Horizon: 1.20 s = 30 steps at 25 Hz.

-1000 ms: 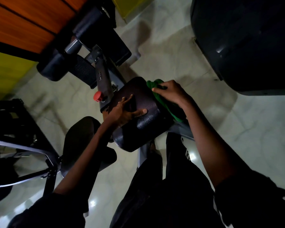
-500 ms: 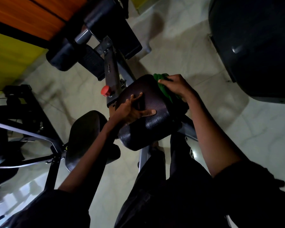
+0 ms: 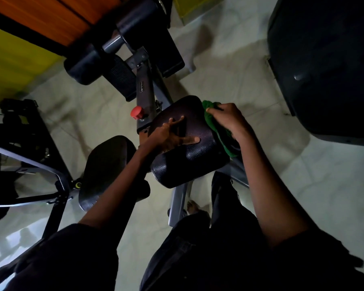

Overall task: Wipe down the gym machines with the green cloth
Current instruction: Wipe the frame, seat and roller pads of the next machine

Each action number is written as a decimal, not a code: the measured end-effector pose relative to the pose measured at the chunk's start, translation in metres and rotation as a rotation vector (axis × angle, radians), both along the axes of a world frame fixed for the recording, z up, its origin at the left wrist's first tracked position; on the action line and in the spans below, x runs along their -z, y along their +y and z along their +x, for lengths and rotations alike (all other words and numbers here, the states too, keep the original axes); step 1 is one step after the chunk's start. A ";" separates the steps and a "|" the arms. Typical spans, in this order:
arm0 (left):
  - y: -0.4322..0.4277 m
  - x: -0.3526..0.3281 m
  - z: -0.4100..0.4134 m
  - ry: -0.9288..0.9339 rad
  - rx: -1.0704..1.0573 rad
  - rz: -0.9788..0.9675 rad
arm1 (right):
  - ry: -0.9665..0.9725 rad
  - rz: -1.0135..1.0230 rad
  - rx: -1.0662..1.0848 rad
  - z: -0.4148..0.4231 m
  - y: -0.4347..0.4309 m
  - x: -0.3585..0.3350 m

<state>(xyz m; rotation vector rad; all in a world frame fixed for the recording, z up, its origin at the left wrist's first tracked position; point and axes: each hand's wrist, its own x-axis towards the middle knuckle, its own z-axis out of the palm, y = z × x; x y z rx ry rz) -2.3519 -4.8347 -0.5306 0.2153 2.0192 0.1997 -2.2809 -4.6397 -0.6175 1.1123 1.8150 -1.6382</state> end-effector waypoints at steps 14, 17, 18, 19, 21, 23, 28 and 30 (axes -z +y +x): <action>-0.074 0.001 0.021 0.374 -0.127 0.257 | 0.025 0.657 -0.484 -0.004 -0.037 -0.109; -0.147 0.005 0.022 0.460 -0.093 0.125 | 0.176 0.756 -0.552 0.014 -0.093 -0.143; -0.169 0.005 0.022 0.481 -0.078 0.078 | 0.214 0.752 -0.578 0.017 -0.110 -0.150; -0.186 0.007 0.022 0.497 -0.062 0.044 | 0.245 0.756 -0.604 0.020 -0.125 -0.155; -0.211 0.010 0.023 0.504 -0.020 0.029 | 0.286 0.816 -0.710 0.025 -0.154 -0.158; -0.226 0.012 0.024 0.465 0.003 0.088 | 0.299 0.907 -0.907 0.033 -0.185 -0.152; -0.242 0.019 0.034 0.359 -0.171 0.284 | 0.278 1.151 -1.266 0.063 -0.227 -0.123; -0.245 0.022 0.038 0.392 -0.177 0.310 | 0.276 1.202 -1.355 0.075 -0.230 -0.122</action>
